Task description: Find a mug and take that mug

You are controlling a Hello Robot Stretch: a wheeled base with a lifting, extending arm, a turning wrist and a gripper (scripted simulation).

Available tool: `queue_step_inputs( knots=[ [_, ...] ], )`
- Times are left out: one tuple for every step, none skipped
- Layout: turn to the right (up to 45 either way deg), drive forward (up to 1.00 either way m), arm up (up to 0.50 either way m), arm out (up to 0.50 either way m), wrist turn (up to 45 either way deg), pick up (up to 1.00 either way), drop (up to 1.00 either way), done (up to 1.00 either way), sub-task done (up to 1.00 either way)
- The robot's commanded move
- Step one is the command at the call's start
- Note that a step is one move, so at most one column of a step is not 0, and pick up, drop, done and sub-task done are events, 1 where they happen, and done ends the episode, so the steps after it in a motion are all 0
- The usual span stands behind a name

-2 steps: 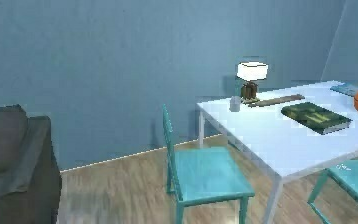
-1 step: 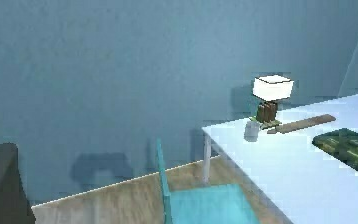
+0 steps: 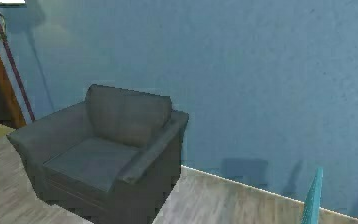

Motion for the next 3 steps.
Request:
queue_step_inputs(
  knots=[
    [-21.0, 0.0, 0.0, 0.0, 0.0, 0.0, 0.0, 0.0, 0.0],
    [30.0, 0.0, 0.0, 0.0, 0.0, 0.0, 0.0, 0.0, 0.0],
    [0.0, 0.35, 0.0, 0.0, 0.0, 0.0, 0.0, 0.0, 0.0]
  ],
)
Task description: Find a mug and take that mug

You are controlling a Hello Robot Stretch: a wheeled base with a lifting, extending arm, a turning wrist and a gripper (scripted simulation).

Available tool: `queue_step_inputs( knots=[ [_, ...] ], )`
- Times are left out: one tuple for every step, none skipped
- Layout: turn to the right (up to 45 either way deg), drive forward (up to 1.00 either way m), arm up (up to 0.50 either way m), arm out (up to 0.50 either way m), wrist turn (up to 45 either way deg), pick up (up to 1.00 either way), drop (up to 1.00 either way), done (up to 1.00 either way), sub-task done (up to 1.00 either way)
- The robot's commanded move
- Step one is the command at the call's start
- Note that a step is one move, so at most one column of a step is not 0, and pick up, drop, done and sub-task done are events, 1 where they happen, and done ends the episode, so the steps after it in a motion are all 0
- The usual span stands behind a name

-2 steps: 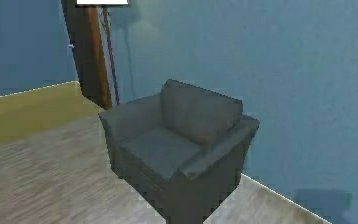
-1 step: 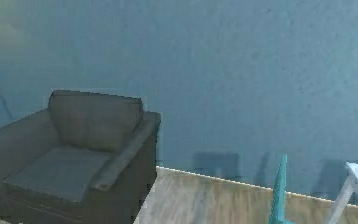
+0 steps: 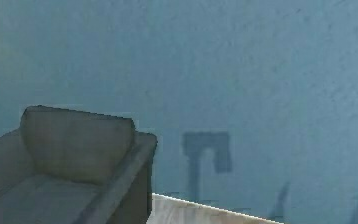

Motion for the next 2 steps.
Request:
queue_step_inputs(
  knots=[
    [15.0, 0.0, 0.0, 0.0, 0.0, 0.0, 0.0, 0.0, 0.0],
    [0.0, 0.35, 0.0, 0.0, 0.0, 0.0, 0.0, 0.0, 0.0]
  ],
)
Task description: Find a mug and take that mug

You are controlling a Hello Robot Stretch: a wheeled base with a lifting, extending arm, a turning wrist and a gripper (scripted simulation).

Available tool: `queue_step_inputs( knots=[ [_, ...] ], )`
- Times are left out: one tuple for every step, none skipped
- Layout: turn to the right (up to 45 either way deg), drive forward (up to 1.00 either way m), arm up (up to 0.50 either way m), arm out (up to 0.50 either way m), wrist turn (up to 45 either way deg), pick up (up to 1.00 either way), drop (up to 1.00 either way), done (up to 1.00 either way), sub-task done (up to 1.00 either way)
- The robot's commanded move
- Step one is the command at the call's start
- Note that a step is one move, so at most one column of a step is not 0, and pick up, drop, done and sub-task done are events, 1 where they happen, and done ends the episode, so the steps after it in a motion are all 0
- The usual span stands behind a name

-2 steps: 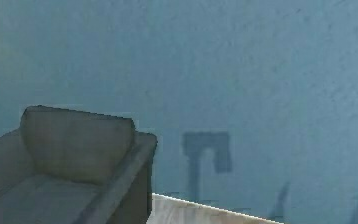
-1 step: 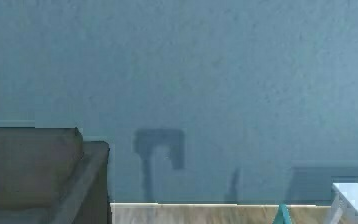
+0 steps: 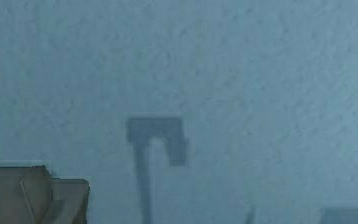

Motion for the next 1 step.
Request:
queue_step_inputs(
  knots=[
    [27.0, 0.0, 0.0, 0.0, 0.0, 0.0, 0.0, 0.0, 0.0]
  ],
)
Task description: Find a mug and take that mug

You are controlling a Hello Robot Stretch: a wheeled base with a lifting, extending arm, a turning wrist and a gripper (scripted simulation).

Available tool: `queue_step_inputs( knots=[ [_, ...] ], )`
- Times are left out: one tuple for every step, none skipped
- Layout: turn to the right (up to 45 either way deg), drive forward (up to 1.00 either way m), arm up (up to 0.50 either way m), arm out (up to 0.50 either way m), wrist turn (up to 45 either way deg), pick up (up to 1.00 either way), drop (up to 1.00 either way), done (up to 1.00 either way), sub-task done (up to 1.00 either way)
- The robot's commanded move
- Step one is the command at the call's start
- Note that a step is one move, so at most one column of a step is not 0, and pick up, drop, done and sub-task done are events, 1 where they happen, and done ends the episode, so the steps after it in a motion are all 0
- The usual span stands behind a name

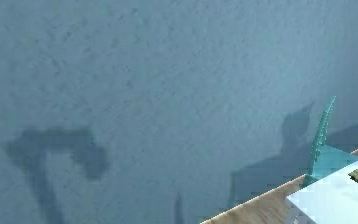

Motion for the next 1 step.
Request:
queue_step_inputs(
  knots=[
    [3.0, 0.0, 0.0, 0.0, 0.0, 0.0, 0.0, 0.0, 0.0]
  ],
)
